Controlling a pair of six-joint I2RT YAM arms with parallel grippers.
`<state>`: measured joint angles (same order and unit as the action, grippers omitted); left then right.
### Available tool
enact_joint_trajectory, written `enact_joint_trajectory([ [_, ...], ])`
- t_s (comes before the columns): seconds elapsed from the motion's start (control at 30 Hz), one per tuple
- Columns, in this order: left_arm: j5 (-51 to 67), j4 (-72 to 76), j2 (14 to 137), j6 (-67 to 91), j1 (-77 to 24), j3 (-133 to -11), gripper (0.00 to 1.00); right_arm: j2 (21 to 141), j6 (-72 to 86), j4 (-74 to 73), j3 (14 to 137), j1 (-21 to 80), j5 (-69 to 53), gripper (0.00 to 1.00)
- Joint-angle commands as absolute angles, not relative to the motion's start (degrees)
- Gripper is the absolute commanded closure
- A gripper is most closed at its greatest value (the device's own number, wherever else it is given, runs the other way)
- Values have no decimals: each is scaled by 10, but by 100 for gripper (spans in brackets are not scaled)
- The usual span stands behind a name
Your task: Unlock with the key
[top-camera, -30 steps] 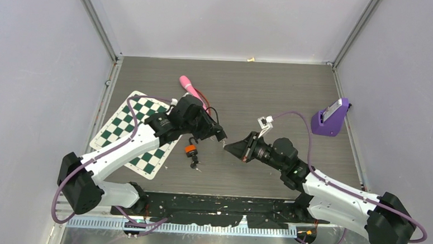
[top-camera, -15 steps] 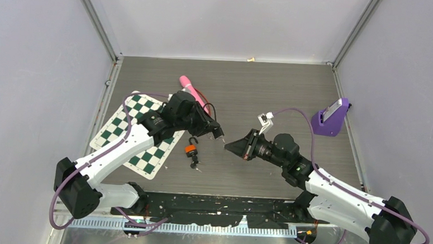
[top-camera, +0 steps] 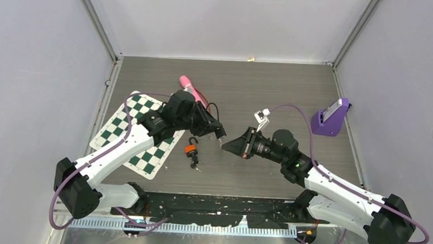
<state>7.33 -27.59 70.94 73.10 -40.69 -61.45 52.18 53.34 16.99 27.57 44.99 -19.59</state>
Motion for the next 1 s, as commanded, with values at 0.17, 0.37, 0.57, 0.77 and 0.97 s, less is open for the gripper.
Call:
enact_joint_trajectory([
  [0.17,77,-243,683,722,-404,-615,92,509,526,121,299,446,-173,95],
  [0.37,86,-241,685,718,-405,-615,93,492,523,127,293,442,-168,95],
  [0.57,86,-241,685,715,-404,-615,93,488,526,149,288,442,-178,95],
  [0.77,97,-239,689,710,-404,-617,94,487,529,160,288,442,-177,95],
  [0.97,100,-237,687,708,-404,-617,94,489,529,160,287,441,-171,95],
])
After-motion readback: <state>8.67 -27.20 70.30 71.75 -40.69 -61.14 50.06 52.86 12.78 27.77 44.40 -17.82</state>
